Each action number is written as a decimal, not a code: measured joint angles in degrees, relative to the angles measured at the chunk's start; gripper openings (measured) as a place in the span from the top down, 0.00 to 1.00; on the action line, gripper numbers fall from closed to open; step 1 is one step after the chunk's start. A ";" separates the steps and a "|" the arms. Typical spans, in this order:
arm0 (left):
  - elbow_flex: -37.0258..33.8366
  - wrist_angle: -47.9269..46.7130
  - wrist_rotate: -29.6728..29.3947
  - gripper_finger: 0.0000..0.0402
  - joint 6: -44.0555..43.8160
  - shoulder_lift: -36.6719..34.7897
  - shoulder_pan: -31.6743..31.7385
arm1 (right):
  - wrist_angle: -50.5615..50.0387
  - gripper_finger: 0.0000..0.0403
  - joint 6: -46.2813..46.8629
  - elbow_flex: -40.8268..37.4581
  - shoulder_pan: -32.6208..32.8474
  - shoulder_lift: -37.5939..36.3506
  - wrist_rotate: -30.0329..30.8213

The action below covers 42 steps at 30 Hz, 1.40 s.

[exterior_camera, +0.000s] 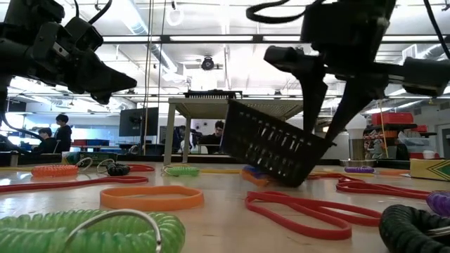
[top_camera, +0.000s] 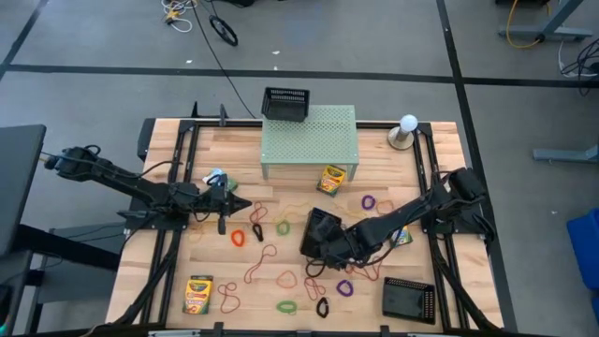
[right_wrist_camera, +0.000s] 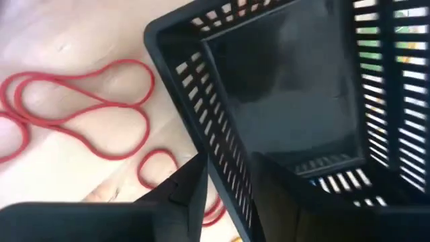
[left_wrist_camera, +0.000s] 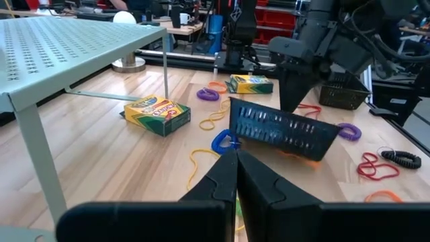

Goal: Pick & Place Office Desk Supplies
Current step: Put the top black bin on the shelf

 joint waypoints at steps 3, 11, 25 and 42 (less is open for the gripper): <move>0.00 0.01 -0.01 0.97 -0.02 -0.01 -0.01 | 0.15 0.73 -0.02 -0.41 0.00 0.00 2.85; 0.00 0.05 -0.02 0.97 -0.57 -0.01 0.00 | -0.41 0.67 0.02 0.58 0.13 -0.02 6.01; 0.00 0.14 -0.06 0.97 -0.50 -0.01 -0.01 | 7.13 0.63 -5.18 -2.14 0.04 -0.02 6.59; 0.00 0.34 -0.06 0.97 -1.07 -0.01 0.01 | 14.77 0.86 -1.00 -2.54 -3.24 -0.09 1.57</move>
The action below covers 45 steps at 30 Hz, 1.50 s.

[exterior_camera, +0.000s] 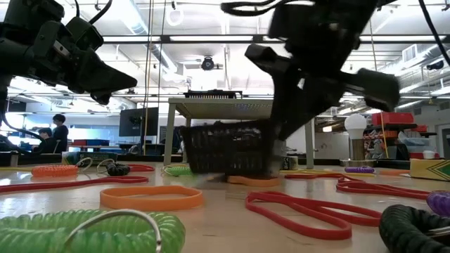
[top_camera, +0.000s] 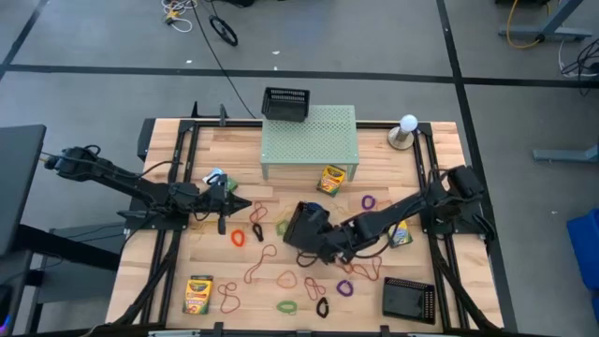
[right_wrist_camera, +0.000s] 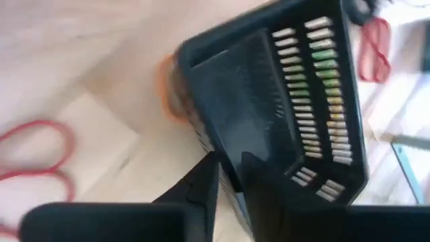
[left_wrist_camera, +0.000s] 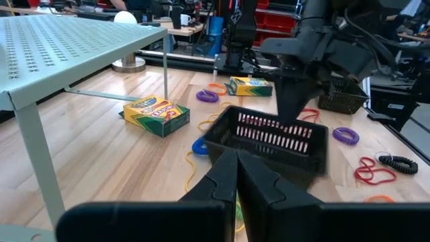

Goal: Pick & Place Office Desk Supplies
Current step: Put the top black bin on the shelf

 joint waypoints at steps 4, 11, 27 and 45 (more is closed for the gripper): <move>0.00 0.06 0.00 0.97 -0.31 0.00 -0.01 | -0.29 0.97 3.39 1.69 -0.57 -0.73 0.19; 0.00 0.27 0.01 0.97 0.43 0.02 0.00 | -6.00 0.97 10.26 9.91 -0.41 -5.09 1.10; 0.00 0.72 0.02 0.97 0.88 0.02 0.18 | -44.79 0.97 17.35 34.77 -19.83 -6.57 16.24; -0.01 1.01 0.01 0.97 0.50 0.00 0.20 | -32.73 0.97 1.56 30.59 -42.63 -3.36 7.91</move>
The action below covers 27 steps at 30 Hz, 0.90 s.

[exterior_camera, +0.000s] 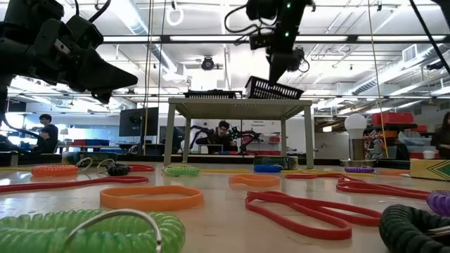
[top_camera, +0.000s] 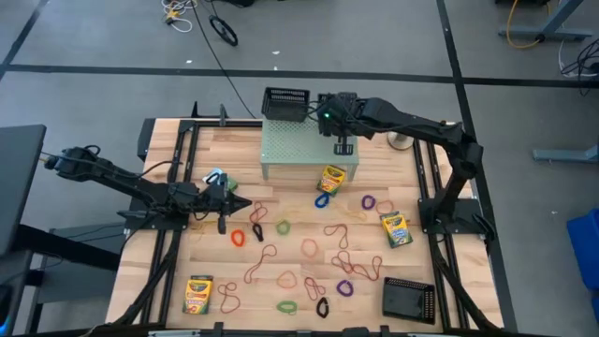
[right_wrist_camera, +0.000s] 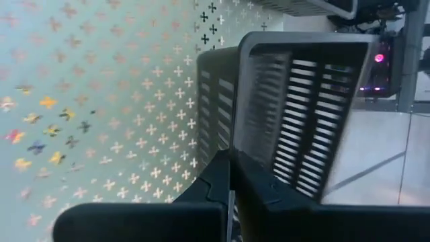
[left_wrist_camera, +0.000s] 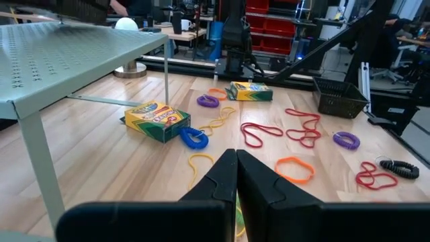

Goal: Pick & Place Office Desk Supplies
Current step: Put the top black bin on the shelf, then adjust the left black bin on the shelf

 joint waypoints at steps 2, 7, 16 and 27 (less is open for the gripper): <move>-0.01 0.10 0.01 0.97 -0.14 0.00 0.00 | 1.24 0.97 -0.69 -0.02 -0.16 0.49 0.03; -0.01 0.26 0.01 0.97 -0.51 0.02 0.00 | 3.93 0.97 -1.02 -0.02 -0.09 1.26 -0.61; 0.01 0.35 0.01 0.97 -1.19 0.00 0.00 | 6.28 0.88 0.03 -0.02 -0.12 1.62 -0.81; 0.01 0.35 0.01 0.97 -1.85 0.02 0.00 | 8.96 0.81 2.00 -0.02 -0.12 1.62 -0.86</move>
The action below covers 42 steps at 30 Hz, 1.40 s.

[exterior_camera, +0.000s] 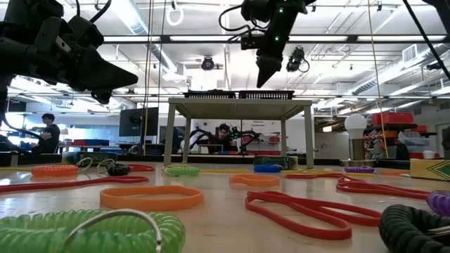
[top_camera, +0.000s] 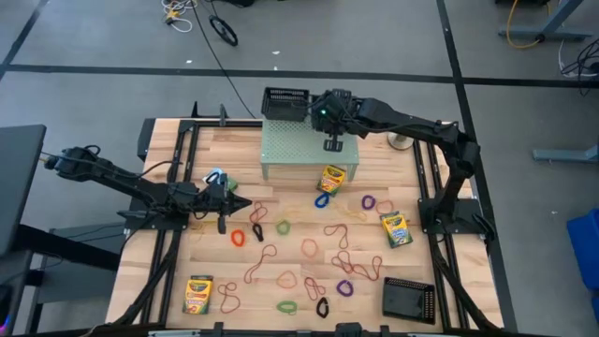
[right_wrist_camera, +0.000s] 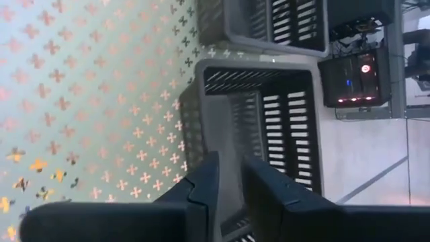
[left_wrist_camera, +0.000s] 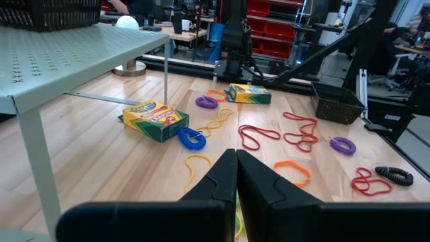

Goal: Pick & Place Office Desk Supplies
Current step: Adjust the left black bin on the shelf

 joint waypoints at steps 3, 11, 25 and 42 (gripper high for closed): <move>-0.02 0.00 0.00 0.97 -0.38 0.00 0.00 | 1.04 0.78 -0.02 0.00 0.00 0.00 -0.20; -0.01 -0.13 -1.44 0.97 -2.76 -0.02 0.00 | -3.98 0.87 2.24 0.40 1.38 -5.04 -1.03; 0.00 -0.11 -2.67 0.97 -2.93 0.00 0.00 | 0.35 0.98 3.70 -7.25 -0.88 -5.62 -9.89; 18.47 -23.21 1.28 0.99 0.40 -1.66 21.53 | 5.96 0.99 4.41 -8.48 0.98 -11.43 -10.31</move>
